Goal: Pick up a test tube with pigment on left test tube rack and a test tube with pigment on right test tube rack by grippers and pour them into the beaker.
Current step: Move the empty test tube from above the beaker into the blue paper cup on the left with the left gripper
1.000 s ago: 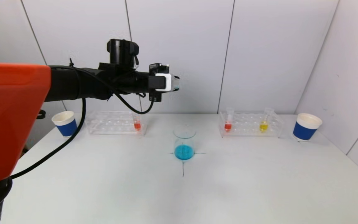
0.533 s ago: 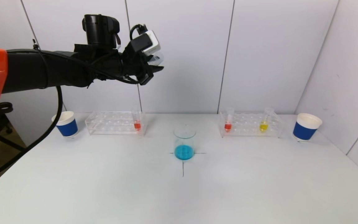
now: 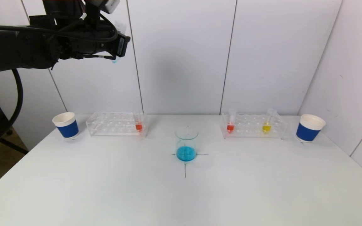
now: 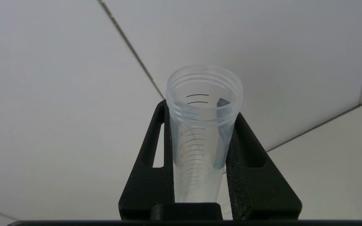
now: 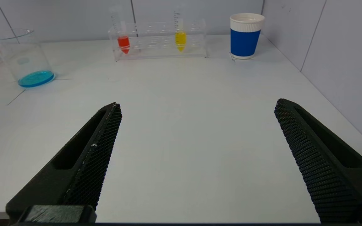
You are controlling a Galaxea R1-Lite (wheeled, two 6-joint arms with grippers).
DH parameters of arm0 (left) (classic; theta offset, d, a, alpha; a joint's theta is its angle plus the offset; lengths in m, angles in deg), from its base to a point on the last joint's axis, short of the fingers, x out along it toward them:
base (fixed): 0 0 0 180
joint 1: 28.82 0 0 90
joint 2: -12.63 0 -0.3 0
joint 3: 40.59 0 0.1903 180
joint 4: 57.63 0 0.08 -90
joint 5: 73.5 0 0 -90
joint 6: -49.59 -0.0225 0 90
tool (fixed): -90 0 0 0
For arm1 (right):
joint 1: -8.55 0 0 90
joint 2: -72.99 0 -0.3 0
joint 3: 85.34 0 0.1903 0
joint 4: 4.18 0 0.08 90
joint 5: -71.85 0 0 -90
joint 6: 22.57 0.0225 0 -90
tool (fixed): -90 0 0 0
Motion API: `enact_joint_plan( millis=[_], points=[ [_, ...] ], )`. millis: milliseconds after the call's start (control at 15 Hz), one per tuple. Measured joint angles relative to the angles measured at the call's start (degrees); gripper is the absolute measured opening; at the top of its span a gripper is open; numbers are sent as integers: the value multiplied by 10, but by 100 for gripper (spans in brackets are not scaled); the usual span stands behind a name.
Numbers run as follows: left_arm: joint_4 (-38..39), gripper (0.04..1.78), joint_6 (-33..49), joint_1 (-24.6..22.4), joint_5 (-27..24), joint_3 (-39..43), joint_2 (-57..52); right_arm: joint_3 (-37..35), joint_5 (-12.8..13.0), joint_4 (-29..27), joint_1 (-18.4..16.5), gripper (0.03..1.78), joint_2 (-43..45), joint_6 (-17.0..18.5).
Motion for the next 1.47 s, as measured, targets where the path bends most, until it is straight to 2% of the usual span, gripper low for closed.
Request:
enact_joint_plan(
  millis=[267, 467, 867, 1267, 1467],
  points=[
    [-38, 47, 50, -55, 129, -57, -2, 0, 0, 0, 0, 177, 0, 0],
    [-66, 47, 97, -109, 158, -67, 0, 0, 0, 0, 0, 177, 0, 0],
    [-80, 47, 163, -197, 159, -50, 20, 0, 0, 0, 0, 177, 0, 0],
    [-75, 47, 196, -228, 152, -29, 58, 0, 0, 0, 0, 177, 0, 0],
    [-34, 47, 200, -240, 147, -7, 77, 0, 0, 0, 0, 177, 0, 0]
  ],
)
